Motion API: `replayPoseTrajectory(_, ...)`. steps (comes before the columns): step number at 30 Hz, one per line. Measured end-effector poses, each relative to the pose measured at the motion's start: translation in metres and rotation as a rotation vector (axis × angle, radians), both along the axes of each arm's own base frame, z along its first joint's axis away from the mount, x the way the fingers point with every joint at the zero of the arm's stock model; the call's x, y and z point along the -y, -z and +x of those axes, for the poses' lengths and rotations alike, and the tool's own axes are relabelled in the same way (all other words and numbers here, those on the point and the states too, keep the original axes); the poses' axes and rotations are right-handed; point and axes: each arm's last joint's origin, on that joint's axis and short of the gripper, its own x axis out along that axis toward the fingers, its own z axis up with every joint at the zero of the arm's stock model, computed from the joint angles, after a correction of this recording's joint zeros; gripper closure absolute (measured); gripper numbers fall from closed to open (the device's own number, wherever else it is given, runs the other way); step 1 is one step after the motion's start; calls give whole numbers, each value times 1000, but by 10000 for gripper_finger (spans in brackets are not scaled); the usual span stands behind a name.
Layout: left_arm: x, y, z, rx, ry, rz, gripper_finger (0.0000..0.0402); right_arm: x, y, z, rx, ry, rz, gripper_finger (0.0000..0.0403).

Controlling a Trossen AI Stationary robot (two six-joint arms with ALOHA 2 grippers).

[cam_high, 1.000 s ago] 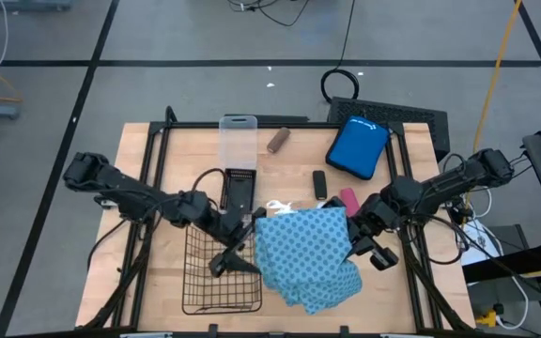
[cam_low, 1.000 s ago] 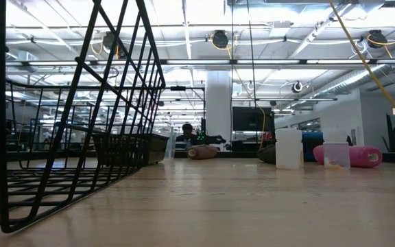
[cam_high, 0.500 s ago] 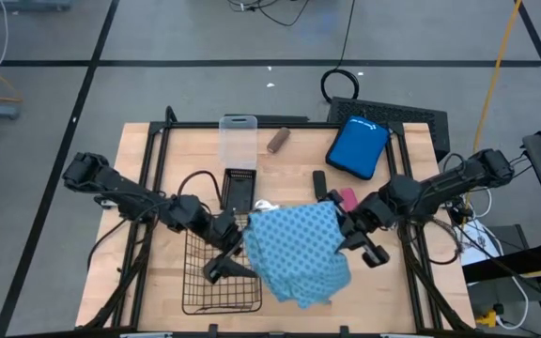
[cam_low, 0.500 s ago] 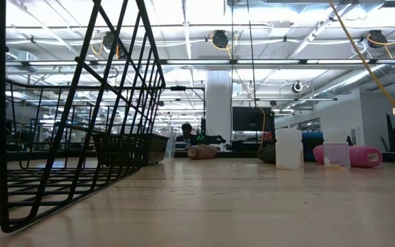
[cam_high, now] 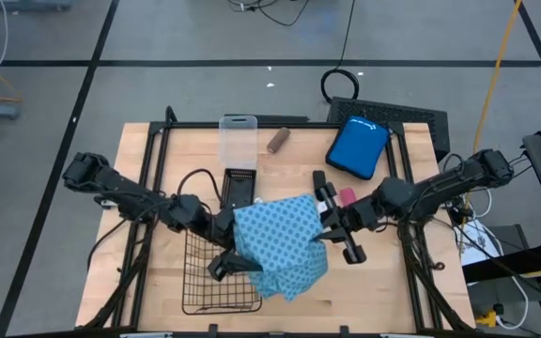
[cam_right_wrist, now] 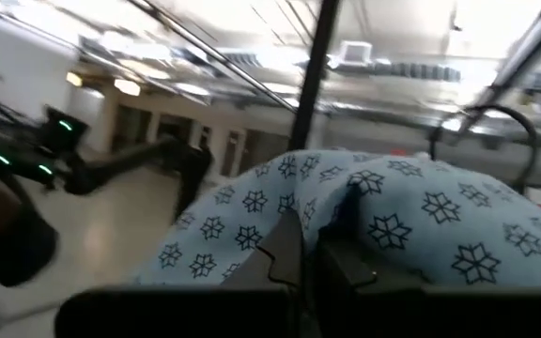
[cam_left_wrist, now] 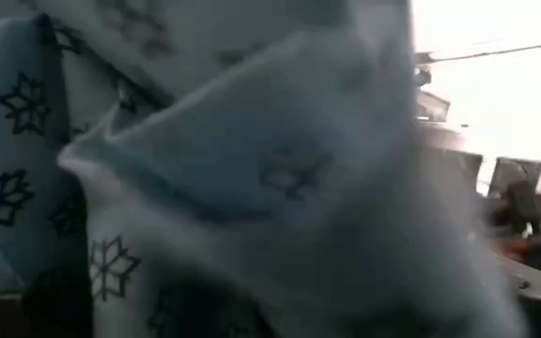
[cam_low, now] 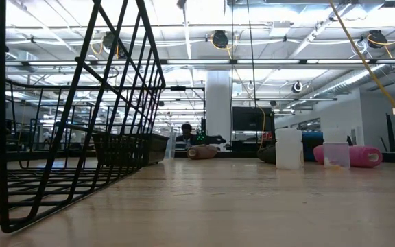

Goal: Pick & place medical supplies in basket/bin
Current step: Put the blue patient gown into the black wire basket

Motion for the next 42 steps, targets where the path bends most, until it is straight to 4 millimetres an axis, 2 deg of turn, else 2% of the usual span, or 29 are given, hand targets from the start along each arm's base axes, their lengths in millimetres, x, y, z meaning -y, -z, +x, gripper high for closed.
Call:
replayPoseTrajectory(12,2,-7,-6,74,142,5,75,4,0,-4,-38,111,-33,403)
replayPoseTrajectory(25,1,-6,-4,50,37,-20,75,5,0,-3,-44,195,-37,403)
replayPoseTrajectory(34,-3,-6,-2,55,12,0,76,-13,0,-12,-29,462,-151,403)
replayPoseTrajectory(42,-9,-6,0,53,-2,-2,76,-20,3,-14,-68,408,-125,403)
